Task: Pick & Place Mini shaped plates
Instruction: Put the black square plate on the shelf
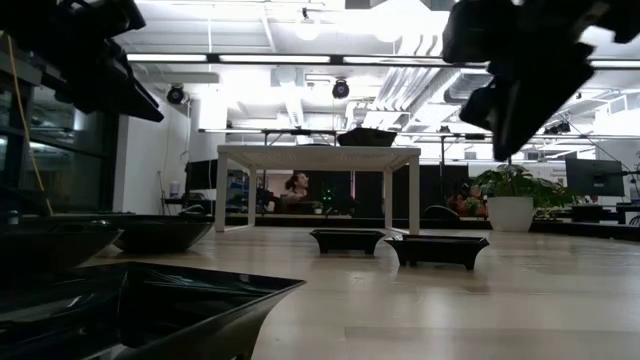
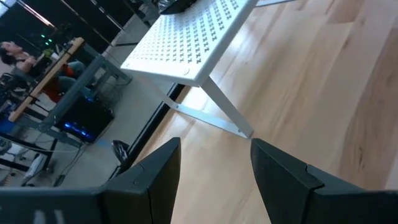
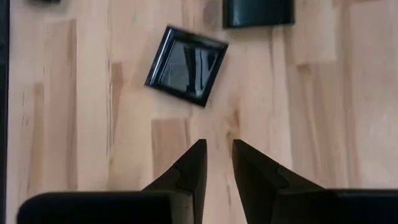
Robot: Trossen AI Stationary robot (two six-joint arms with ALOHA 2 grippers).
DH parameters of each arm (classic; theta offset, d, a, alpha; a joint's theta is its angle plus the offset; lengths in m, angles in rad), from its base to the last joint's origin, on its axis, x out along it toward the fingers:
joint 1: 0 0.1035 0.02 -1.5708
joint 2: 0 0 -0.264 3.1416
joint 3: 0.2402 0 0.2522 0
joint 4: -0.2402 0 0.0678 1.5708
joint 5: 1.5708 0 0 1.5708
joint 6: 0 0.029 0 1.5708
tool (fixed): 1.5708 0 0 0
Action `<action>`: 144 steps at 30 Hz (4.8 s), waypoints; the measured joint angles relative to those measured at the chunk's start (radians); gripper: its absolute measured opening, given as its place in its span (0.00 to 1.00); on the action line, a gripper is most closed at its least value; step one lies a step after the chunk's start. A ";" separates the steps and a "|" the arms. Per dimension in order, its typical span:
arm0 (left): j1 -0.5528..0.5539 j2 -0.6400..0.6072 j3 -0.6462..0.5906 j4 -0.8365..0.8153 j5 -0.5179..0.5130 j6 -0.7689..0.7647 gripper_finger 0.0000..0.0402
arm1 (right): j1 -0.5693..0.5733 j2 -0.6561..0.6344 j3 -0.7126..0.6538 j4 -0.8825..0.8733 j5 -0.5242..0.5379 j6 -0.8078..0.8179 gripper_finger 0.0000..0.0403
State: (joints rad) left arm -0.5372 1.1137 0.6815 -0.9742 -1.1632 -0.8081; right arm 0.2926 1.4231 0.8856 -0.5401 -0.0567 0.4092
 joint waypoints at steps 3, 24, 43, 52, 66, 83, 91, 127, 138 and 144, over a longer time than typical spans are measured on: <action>0.000 0.000 0.000 0.000 0.010 0.000 0.47 | 0.034 0.000 0.000 -0.021 0.000 0.018 0.18; 0.000 0.000 0.000 0.013 0.057 0.018 0.47 | 0.373 0.014 0.001 -0.083 0.127 0.065 0.18; 0.000 0.000 0.000 0.015 0.082 0.018 0.47 | 0.398 0.170 0.002 -0.074 0.075 0.089 0.18; 0.000 0.000 0.000 0.015 0.082 0.018 0.47 | 0.398 0.176 0.001 -0.076 0.074 0.076 0.18; 0.000 0.000 0.000 0.020 0.083 0.018 0.47 | 0.398 0.220 0.000 -0.058 0.057 0.061 0.18; 0.000 0.000 0.000 0.022 0.083 0.018 0.47 | 0.397 0.228 0.000 -0.035 0.052 0.055 0.18; 0.000 0.000 0.000 0.023 0.080 0.022 0.47 | 0.395 0.233 0.000 -0.027 0.047 0.055 0.14; 0.000 0.000 0.000 0.031 0.091 0.026 0.47 | 0.175 0.231 0.342 -0.365 0.014 -0.108 0.00; 0.000 0.000 0.000 0.031 0.099 0.039 0.47 | -0.078 0.231 0.582 -0.470 0.131 -0.384 0.00; 0.000 0.000 0.000 0.036 0.099 0.046 0.47 | -0.247 0.231 0.652 -0.355 0.130 -0.404 0.00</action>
State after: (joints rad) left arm -0.5372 1.1141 0.6815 -0.9381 -1.0645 -0.7624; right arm 0.0460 1.6539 1.5377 -0.8954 0.0733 0.0053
